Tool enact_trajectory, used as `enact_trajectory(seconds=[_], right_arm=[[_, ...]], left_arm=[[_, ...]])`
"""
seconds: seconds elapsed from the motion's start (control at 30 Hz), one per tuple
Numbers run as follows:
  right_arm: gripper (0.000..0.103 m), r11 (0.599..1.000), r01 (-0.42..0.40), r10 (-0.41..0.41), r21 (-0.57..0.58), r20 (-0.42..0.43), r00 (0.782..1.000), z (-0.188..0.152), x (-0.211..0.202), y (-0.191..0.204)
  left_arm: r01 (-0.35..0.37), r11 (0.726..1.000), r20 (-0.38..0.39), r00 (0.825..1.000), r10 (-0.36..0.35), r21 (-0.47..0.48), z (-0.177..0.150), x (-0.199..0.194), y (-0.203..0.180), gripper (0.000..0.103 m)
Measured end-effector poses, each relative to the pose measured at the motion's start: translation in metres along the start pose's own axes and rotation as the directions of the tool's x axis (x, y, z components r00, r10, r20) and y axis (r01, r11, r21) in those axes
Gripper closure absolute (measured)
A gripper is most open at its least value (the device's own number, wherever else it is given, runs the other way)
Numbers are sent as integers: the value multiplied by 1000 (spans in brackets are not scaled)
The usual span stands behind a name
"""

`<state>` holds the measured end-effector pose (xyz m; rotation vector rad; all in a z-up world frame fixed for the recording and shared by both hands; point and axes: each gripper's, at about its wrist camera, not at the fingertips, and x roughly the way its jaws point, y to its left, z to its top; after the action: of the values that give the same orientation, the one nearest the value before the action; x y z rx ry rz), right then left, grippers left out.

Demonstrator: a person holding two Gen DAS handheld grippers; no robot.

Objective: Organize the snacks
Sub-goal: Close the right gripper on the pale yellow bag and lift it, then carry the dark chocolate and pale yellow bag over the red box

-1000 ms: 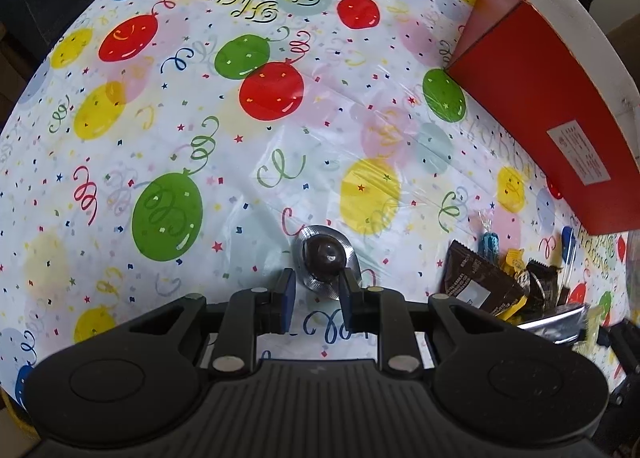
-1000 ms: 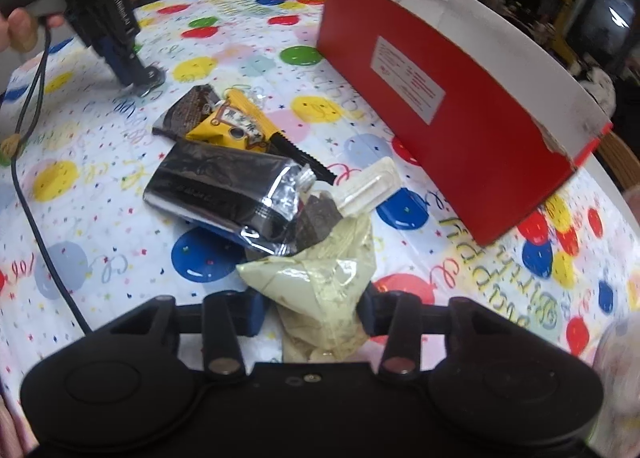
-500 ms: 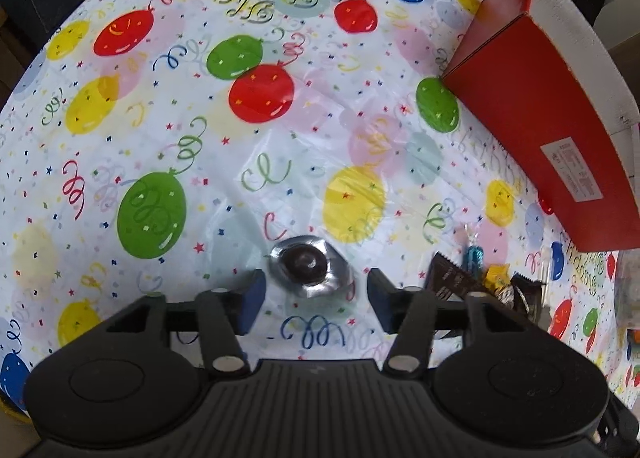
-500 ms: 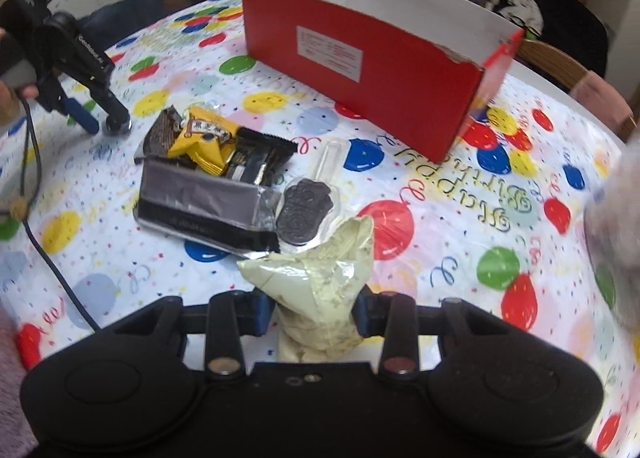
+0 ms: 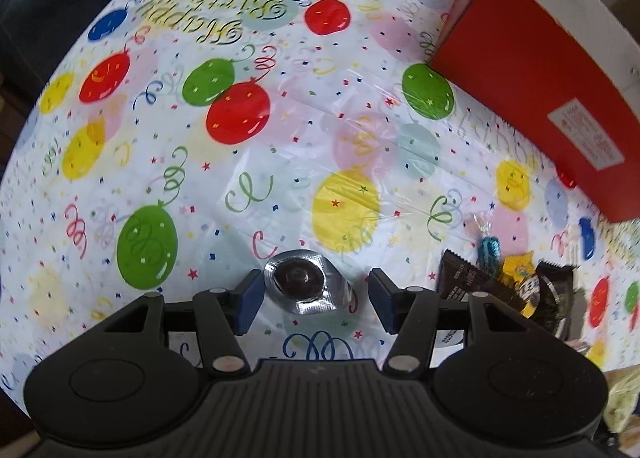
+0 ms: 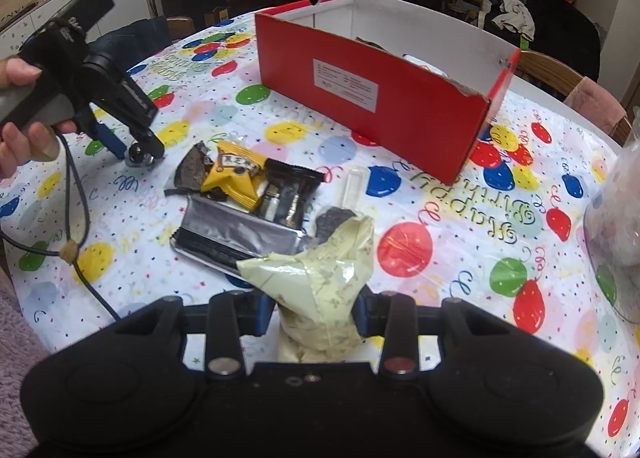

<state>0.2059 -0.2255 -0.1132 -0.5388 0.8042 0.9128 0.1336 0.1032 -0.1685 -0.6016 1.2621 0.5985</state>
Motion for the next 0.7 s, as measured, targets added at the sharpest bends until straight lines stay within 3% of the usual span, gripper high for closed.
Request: enact_trajectory(seconds=[0.13,0.23,0.33,0.7], right_arm=[[66,1000,-8,8,-16,0,1000,2,-1,7],[66,1000,-6,6,-29,1,1000,3,-2,11],[66,1000,-11,11,-29,6,1000,5,-3,13],[66,1000,-16,16,5,42,999,15,-11,14]], left_arm=[[-38,997,22,999,37,63,-5,1,-8,48],[-71,992,44,997,67,101,-8,0,-12,56],[-61,992,51,997,56,106,-9,-1,-10,59],[98,993,26,995,-97,-69,-5,-7,29,61]])
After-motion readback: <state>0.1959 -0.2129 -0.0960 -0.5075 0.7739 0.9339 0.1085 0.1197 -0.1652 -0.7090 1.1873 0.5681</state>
